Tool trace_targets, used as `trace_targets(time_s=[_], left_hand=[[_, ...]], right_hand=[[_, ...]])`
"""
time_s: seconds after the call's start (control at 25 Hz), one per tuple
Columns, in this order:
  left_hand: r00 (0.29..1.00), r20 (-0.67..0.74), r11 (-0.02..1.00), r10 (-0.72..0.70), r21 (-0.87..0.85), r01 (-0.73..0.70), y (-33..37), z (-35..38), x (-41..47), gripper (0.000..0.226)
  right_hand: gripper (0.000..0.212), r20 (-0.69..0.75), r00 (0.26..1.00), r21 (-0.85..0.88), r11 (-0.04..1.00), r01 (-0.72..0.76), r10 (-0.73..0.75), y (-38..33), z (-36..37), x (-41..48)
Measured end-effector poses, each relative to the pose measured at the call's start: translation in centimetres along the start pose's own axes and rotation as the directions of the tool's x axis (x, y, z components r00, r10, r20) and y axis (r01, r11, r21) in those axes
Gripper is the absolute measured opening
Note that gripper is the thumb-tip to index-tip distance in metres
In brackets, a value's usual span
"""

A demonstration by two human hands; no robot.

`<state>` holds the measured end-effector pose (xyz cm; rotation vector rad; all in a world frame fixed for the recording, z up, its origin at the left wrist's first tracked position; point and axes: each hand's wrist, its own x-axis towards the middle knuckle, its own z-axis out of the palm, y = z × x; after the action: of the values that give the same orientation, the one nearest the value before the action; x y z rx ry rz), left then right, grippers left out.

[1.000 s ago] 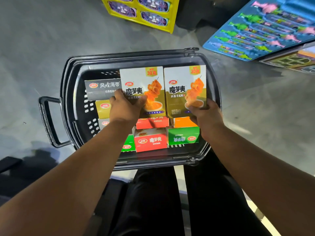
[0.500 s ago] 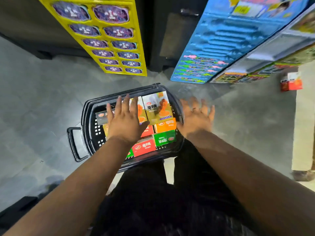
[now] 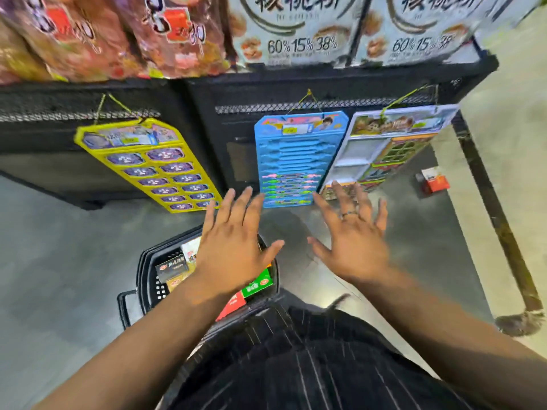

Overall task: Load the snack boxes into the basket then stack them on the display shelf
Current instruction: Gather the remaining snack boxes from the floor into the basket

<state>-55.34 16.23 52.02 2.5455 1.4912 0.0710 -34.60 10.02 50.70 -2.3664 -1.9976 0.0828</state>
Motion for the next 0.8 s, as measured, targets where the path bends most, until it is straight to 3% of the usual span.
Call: trace_targets(time_s=[0.12, 0.44, 0.8], left_hand=[[0.999, -0.017, 0.999, 0.045, 0.031, -0.044, 7.1, -1.1, 2.0, 0.082], [0.974, 0.023, 0.968, 0.225, 0.111, -0.226, 27.6, -0.5, 10.8, 0.082], [0.892, 0.13, 0.895, 0.432, 0.056, -0.442, 39.6, 0.7, 18.8, 0.093]], right_hand=[[0.079, -0.053, 0.997, 0.004, 0.999, -0.048, 0.048, 6.4, -2.9, -0.7], [0.082, 0.059, 0.966, 0.046, 0.966, -0.254, 0.251, 26.6, -7.8, -3.2], [0.082, 0.073, 0.866, 0.078, 0.863, -0.499, 0.494, 39.4, -9.6, -3.5]])
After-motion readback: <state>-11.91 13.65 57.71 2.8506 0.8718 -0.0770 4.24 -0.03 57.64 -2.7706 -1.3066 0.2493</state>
